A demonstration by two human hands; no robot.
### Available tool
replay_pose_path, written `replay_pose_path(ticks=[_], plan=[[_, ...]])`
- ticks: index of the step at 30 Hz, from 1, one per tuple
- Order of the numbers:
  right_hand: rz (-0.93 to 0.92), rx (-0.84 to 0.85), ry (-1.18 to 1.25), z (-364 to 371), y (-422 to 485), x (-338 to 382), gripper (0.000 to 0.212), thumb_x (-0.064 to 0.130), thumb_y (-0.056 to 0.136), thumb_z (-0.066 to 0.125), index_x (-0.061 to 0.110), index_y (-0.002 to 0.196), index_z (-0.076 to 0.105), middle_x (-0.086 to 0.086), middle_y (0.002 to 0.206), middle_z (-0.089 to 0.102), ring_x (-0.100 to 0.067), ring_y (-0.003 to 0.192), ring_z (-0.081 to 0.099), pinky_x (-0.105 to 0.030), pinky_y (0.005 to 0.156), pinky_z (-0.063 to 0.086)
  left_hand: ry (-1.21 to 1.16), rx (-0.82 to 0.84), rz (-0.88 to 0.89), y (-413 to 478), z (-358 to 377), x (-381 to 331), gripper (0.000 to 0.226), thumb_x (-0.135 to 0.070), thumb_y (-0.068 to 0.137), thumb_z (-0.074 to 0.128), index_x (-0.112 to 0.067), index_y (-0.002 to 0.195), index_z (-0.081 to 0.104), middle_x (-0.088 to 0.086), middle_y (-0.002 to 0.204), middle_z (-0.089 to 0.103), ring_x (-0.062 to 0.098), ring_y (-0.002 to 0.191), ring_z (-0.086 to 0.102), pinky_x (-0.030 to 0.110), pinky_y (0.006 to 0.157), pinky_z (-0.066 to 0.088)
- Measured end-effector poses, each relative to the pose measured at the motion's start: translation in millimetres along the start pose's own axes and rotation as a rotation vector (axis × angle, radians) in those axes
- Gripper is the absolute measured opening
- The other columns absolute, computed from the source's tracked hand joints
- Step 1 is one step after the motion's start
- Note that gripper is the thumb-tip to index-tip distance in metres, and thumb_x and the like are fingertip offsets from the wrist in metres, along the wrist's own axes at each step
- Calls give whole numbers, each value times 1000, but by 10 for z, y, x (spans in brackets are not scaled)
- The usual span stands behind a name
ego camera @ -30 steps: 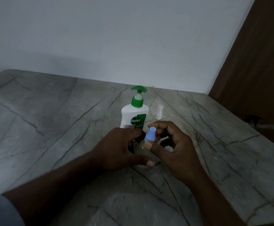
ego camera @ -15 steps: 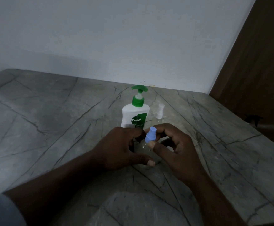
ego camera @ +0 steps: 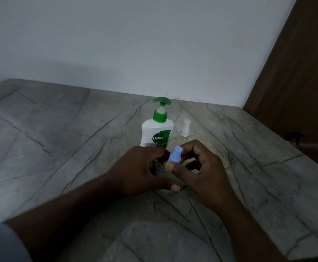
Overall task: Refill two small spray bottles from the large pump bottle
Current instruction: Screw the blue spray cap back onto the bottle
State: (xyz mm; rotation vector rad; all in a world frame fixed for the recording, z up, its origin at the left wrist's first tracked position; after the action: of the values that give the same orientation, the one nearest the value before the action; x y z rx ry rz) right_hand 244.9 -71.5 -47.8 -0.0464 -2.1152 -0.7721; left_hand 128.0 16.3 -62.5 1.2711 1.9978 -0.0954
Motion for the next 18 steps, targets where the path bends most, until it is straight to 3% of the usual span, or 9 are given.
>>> replay_pose_path(ticks=[3,6,12,15,18], plan=[[-11,11,16,1,-5,17,35,48,75,75,28,103,67,9,96,71,-14,91,69,-37,71,59,3,-1,10,-1,-1,-3,56,-67,63,82,-32,106,70,-19,83,66,-2,74,62,12,60,43],[-47,33,57,-5,-14,56,31,38,83,69,25,111,70,8,103,73,-18,97,69,-42,76,59,2,-9,6,-8,-2,-3,57,-64,64,86,-33,110,71,-26,80,64,-6,74,61,10,60,40],[4,-5,-3,1,-3,15,38,50,73,73,24,99,67,9,94,71,-13,89,69,-40,71,59,6,7,4,-1,5,0,53,-67,63,82,-36,103,67,-25,80,63,-9,78,60,8,58,40],[-22,27,49,4,-9,51,34,44,79,71,28,108,67,9,101,71,-16,94,69,-39,71,59,17,-6,11,0,1,-3,57,-69,63,81,-34,106,69,-23,82,64,-6,78,60,10,59,40],[-54,29,36,-6,-17,64,29,37,84,67,21,108,72,7,100,72,-18,95,69,-40,74,58,1,-14,9,-5,-4,3,57,-66,63,84,-34,108,71,-30,77,63,-8,75,60,9,59,40]])
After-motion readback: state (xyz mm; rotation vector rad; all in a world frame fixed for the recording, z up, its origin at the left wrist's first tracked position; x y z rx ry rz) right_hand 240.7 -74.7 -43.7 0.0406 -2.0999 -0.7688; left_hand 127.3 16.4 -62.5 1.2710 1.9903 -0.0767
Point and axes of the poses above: each hand's wrist, its own y-axis towards the middle knuckle, its own z-axis out of the palm, x = y × z, the point moved 9 cm from there along y, towards the middle knuckle
